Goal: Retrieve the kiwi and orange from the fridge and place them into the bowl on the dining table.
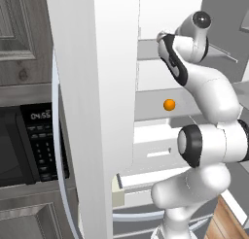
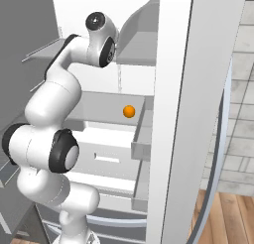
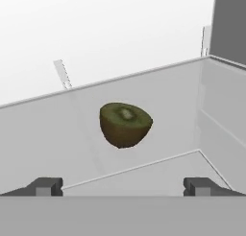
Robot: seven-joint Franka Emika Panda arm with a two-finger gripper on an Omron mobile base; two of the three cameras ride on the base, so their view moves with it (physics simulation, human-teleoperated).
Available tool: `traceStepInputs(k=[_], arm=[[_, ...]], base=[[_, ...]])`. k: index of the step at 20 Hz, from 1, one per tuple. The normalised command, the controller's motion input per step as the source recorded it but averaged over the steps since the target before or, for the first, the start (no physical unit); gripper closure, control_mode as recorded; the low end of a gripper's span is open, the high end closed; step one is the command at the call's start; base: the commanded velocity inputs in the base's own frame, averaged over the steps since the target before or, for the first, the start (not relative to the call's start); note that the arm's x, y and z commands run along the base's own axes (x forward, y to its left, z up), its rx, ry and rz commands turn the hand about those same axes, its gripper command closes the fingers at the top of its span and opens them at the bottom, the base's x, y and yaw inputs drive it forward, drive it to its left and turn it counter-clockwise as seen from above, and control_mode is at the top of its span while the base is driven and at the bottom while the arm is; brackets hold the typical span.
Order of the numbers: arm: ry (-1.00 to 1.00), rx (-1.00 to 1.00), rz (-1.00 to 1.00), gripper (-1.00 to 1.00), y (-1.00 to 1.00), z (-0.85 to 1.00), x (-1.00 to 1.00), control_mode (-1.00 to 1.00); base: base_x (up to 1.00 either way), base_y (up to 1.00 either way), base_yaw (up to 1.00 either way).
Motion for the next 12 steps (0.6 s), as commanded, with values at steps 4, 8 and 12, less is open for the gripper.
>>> traceStepInputs(k=[4, 8, 12], arm=[[0.05, 0.00, 0.00, -1.00, -0.03, -0.06, 0.40, -1.00], [0.02, 0.00, 0.00, -1.00, -0.07, -0.03, 0.35, -1.00], [0.00, 0.00, 0.00, -1.00, -0.16, -0.09, 0.28, -1.00]], base=[[0.00, 0.00, 0.00], [0.00, 0.00, 0.00], [0.00, 0.00, 0.00]])
